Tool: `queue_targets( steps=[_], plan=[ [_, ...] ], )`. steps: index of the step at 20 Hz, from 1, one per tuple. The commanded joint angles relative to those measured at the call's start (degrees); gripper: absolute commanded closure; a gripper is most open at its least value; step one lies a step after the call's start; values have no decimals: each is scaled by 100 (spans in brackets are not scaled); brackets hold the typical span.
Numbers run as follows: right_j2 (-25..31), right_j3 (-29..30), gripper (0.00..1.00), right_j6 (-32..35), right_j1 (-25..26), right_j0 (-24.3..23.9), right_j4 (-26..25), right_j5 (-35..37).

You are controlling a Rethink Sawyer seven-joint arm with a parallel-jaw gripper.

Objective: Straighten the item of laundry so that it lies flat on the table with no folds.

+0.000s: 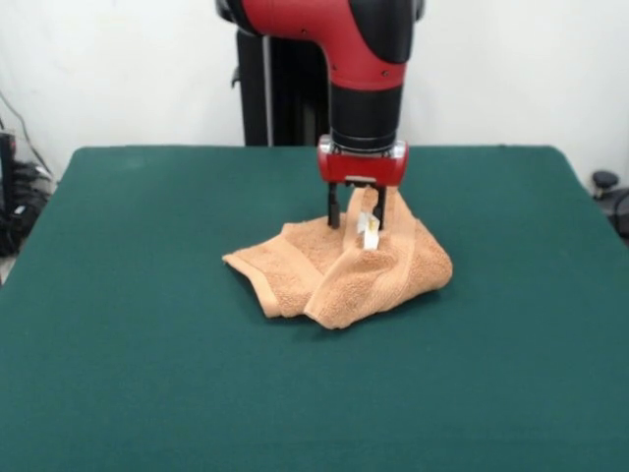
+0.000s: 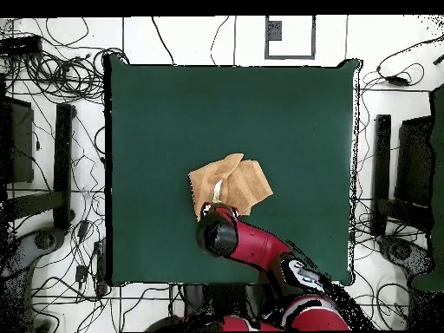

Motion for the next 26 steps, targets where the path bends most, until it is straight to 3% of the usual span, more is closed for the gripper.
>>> queue_targets(
  steps=[1, 12, 13, 26],
  plan=[
    [692, -250, 0, 1040, 285, 37, -111, -290],
    [556, -263, 0, 922, 306, 177, -148, -169],
    [544, -252, 100, 973, 318, 185, -111, -189],
    [484, -392, 100, 863, 384, 245, -155, -172]
  ],
)
